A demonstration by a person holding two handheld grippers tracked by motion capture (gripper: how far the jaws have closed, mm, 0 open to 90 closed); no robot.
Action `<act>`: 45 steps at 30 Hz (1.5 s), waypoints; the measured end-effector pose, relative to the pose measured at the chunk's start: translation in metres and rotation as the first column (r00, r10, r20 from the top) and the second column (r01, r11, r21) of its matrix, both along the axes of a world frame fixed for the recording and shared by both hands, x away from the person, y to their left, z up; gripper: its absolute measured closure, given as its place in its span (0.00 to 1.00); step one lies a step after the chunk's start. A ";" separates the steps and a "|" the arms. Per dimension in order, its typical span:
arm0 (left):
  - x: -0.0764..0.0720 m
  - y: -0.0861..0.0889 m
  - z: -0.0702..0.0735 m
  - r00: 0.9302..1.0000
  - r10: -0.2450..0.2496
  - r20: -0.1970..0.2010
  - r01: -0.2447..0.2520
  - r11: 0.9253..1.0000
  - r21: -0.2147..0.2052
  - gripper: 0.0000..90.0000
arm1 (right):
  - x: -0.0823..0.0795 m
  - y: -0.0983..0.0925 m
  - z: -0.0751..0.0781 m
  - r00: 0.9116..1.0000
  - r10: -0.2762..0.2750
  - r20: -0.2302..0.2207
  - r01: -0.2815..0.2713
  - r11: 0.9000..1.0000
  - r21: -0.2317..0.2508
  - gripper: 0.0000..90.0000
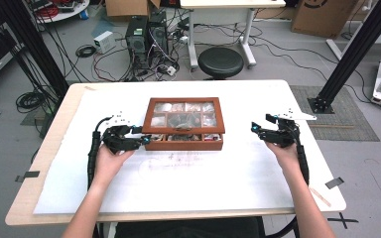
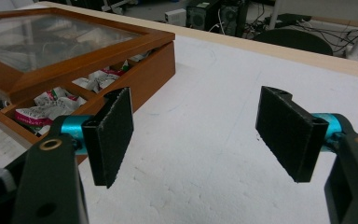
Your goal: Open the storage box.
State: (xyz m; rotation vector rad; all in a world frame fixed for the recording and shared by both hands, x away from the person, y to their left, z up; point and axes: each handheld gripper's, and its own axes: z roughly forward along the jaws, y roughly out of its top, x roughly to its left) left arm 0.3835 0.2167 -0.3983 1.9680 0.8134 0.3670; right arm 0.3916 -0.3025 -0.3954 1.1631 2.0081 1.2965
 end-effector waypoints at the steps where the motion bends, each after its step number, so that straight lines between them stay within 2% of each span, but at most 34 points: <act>1: 0.000 0.000 0.001 1.000 0.008 -0.001 -0.008 1.000 -0.013 0.54 | 0.000 0.000 0.000 1.000 0.000 0.000 0.000 1.000 -0.001 0.31; 6: -0.001 -0.002 0.006 0.999 0.037 -0.001 -0.037 0.999 -0.030 0.53 | 0.000 0.000 0.000 1.000 -0.003 0.003 0.003 1.000 0.000 0.31; 9: -0.001 -0.003 0.011 0.998 0.067 0.009 -0.066 0.996 -0.059 0.53 | 0.000 0.000 0.000 1.000 -0.004 0.003 0.004 1.000 -0.002 0.31; 12: -0.001 -0.004 0.013 0.996 0.086 0.016 -0.085 0.994 -0.066 0.53 | 0.000 0.001 0.000 1.000 -0.005 -0.004 0.005 1.000 -0.005 0.31; 15: 0.001 -0.005 0.016 0.996 0.087 0.013 -0.087 0.995 -0.053 0.53 | 0.000 0.002 0.000 1.000 -0.005 -0.008 0.005 1.000 -0.009 0.31; 17: 0.002 -0.006 0.021 0.995 0.094 0.027 -0.093 0.995 -0.040 0.53 | 0.000 0.002 -0.001 1.000 -0.004 -0.006 0.004 1.000 -0.011 0.31; 23: 0.004 -0.008 0.028 0.994 0.106 0.036 -0.105 0.994 -0.027 0.52 | 0.000 0.001 0.000 1.000 -0.011 -0.007 0.011 1.000 -0.007 0.31; 27: 0.004 -0.008 0.032 0.990 0.126 0.068 -0.122 0.991 -0.059 0.51 | -0.001 0.001 0.000 1.000 -0.013 -0.005 0.013 1.000 -0.005 0.31; 28: 0.004 -0.008 0.032 0.990 0.126 0.068 -0.122 0.991 -0.059 0.50 | -0.001 0.001 0.000 1.000 -0.012 -0.006 0.012 1.000 -0.005 0.31; 29: 0.005 -0.009 0.034 0.990 0.126 0.066 -0.123 0.992 -0.041 0.50 | -0.001 0.001 0.000 1.000 -0.012 -0.007 0.012 1.000 -0.006 0.31; 32: 0.007 -0.011 0.038 0.989 0.127 0.069 -0.125 0.992 -0.035 0.51 | 0.000 0.002 0.000 1.000 -0.012 -0.008 0.012 1.000 -0.006 0.31; 36: 0.011 -0.012 0.044 0.988 0.132 0.084 -0.129 0.991 -0.038 0.50 | 0.000 0.002 -0.001 1.000 -0.008 -0.008 0.008 1.000 -0.009 0.31; 37: 0.013 -0.012 0.045 0.987 0.137 0.088 -0.132 0.990 -0.056 0.50 | 0.000 0.002 -0.001 1.000 -0.009 -0.008 0.009 1.000 -0.009 0.31; 42: 0.018 -0.011 0.045 0.987 0.142 0.072 -0.136 0.988 -0.076 0.50 | 0.000 0.002 -0.001 1.000 -0.010 -0.010 0.010 1.000 -0.006 0.31; 45: 0.021 -0.012 0.052 0.986 0.145 0.083 -0.140 0.988 -0.064 0.51 | 0.000 0.002 -0.001 1.000 -0.009 -0.007 0.009 1.000 -0.006 0.31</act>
